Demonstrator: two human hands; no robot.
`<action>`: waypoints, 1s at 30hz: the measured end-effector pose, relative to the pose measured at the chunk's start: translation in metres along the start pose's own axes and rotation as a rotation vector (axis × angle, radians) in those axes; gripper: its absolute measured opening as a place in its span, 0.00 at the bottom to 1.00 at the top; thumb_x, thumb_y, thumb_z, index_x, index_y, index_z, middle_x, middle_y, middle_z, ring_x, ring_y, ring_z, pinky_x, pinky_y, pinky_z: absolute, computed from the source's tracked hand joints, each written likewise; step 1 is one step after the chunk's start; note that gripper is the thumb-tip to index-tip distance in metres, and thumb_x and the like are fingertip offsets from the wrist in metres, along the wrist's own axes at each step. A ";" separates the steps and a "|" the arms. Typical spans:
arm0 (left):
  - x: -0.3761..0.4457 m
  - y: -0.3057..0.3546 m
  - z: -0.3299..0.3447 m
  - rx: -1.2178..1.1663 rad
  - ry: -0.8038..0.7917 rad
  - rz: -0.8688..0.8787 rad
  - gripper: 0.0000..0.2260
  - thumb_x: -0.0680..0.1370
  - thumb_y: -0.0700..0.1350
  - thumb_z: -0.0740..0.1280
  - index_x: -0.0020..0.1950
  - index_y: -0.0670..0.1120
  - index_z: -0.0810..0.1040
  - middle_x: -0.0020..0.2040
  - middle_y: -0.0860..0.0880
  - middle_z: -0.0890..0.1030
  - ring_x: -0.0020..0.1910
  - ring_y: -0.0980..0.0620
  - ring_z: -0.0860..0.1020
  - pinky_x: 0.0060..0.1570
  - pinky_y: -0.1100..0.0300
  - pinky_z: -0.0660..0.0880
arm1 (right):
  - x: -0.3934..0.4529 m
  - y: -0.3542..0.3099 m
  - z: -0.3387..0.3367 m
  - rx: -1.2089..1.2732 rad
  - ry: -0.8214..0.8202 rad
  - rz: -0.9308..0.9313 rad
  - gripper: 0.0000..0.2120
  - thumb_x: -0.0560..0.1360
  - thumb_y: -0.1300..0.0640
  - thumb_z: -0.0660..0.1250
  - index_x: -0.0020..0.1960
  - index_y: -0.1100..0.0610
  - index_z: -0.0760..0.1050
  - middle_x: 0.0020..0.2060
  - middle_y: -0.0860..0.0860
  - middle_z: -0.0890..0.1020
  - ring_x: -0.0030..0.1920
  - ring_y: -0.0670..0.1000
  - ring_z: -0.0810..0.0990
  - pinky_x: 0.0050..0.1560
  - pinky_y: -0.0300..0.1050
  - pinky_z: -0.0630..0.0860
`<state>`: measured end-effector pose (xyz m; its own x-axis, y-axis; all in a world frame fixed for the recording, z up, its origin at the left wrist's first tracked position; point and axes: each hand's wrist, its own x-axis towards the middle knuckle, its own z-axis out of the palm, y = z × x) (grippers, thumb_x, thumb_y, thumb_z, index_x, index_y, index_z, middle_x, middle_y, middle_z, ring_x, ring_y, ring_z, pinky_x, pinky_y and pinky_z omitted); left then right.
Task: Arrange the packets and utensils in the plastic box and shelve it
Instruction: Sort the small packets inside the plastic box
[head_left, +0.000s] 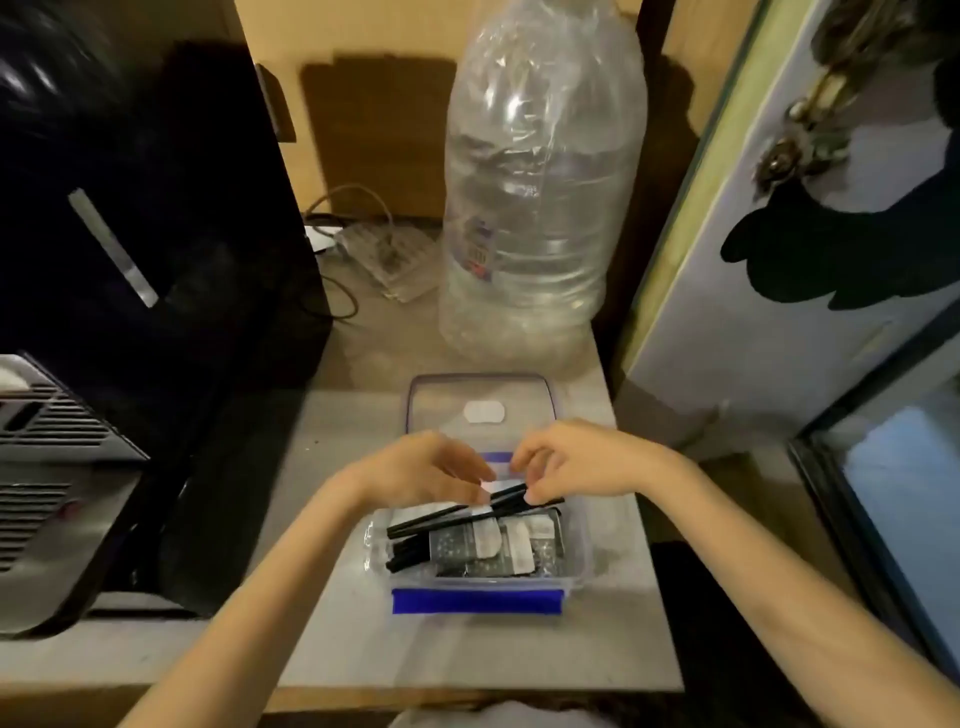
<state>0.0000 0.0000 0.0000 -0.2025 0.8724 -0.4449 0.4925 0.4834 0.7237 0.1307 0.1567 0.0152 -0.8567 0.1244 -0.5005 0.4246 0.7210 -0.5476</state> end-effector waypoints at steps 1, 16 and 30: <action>0.001 -0.004 0.006 0.014 -0.001 -0.011 0.15 0.74 0.47 0.68 0.60 0.47 0.78 0.58 0.48 0.81 0.56 0.52 0.78 0.62 0.57 0.72 | 0.001 0.002 0.005 0.006 0.005 0.013 0.19 0.72 0.57 0.70 0.62 0.56 0.74 0.53 0.52 0.81 0.49 0.48 0.80 0.54 0.44 0.77; 0.010 -0.032 0.059 0.339 0.320 0.005 0.11 0.74 0.42 0.69 0.56 0.45 0.80 0.55 0.47 0.82 0.51 0.52 0.79 0.54 0.61 0.77 | 0.015 0.019 0.062 -0.146 0.204 -0.043 0.13 0.74 0.60 0.68 0.58 0.56 0.76 0.54 0.51 0.78 0.44 0.43 0.74 0.47 0.35 0.72; 0.013 -0.033 0.060 0.402 0.324 -0.025 0.13 0.75 0.48 0.67 0.57 0.46 0.79 0.54 0.47 0.80 0.48 0.51 0.79 0.49 0.63 0.76 | 0.012 0.012 0.076 -0.397 0.164 0.001 0.16 0.73 0.50 0.68 0.56 0.58 0.73 0.52 0.53 0.79 0.47 0.51 0.78 0.42 0.41 0.74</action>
<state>0.0320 -0.0093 -0.0615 -0.4386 0.8696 -0.2269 0.7576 0.4935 0.4271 0.1476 0.1149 -0.0478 -0.9053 0.2085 -0.3701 0.3069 0.9234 -0.2304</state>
